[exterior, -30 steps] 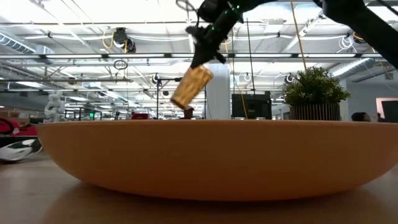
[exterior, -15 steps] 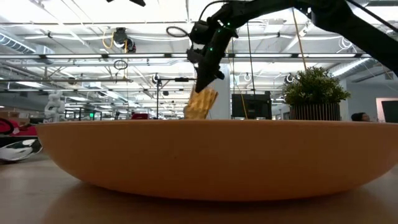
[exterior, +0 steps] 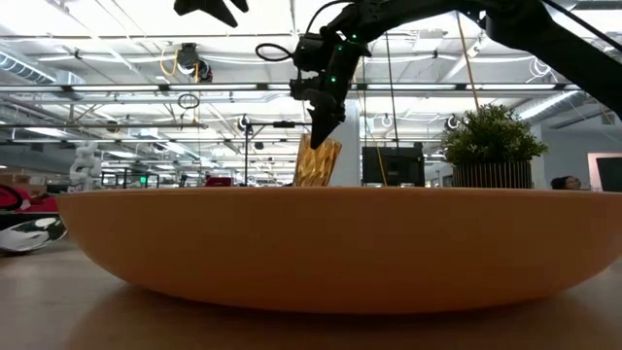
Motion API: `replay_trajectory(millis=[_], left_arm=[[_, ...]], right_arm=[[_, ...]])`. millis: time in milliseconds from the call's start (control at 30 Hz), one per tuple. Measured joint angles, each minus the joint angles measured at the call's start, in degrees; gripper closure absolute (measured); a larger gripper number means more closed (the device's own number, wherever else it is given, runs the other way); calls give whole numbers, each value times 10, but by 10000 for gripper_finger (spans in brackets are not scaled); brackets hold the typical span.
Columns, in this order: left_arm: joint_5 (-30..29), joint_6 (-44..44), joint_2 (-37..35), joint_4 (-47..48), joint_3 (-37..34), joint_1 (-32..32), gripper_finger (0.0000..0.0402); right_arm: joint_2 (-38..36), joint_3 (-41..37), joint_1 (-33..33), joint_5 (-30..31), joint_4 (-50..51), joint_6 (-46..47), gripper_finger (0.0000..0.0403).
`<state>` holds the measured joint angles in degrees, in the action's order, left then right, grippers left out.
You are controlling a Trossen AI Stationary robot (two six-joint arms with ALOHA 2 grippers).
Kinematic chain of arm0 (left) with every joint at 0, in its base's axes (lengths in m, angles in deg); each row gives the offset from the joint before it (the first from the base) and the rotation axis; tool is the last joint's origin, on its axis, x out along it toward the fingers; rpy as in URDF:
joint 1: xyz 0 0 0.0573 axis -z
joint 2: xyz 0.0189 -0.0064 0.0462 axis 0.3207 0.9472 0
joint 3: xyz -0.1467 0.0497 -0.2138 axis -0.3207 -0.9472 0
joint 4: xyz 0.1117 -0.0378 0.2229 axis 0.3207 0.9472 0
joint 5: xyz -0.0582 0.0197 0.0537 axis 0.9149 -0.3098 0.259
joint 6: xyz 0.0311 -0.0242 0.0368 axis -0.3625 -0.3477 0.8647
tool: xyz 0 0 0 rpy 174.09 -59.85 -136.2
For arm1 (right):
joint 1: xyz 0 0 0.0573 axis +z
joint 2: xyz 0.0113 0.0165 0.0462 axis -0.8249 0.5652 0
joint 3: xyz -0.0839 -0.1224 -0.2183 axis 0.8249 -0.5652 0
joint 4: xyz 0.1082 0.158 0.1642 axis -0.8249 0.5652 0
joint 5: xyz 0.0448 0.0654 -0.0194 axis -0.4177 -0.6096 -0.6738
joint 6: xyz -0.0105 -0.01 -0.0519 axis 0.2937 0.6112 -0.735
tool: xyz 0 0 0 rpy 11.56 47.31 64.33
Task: Pick and place plate/cup/fork/spoon on tray
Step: Put the yellow cup on the top right of the black serving tray
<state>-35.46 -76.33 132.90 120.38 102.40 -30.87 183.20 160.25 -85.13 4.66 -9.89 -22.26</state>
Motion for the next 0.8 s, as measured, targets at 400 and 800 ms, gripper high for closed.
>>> replay_trajectory(millis=[400, 800], left_arm=[[0, -43, 3, -19, 0, 11, 215], [0, -60, 2, -19, 0, 15, 215]], right_arm=[[0, -46, 19, 1, 20, -13, 373], [0, -46, 33, 34, -3, -17, 370]])
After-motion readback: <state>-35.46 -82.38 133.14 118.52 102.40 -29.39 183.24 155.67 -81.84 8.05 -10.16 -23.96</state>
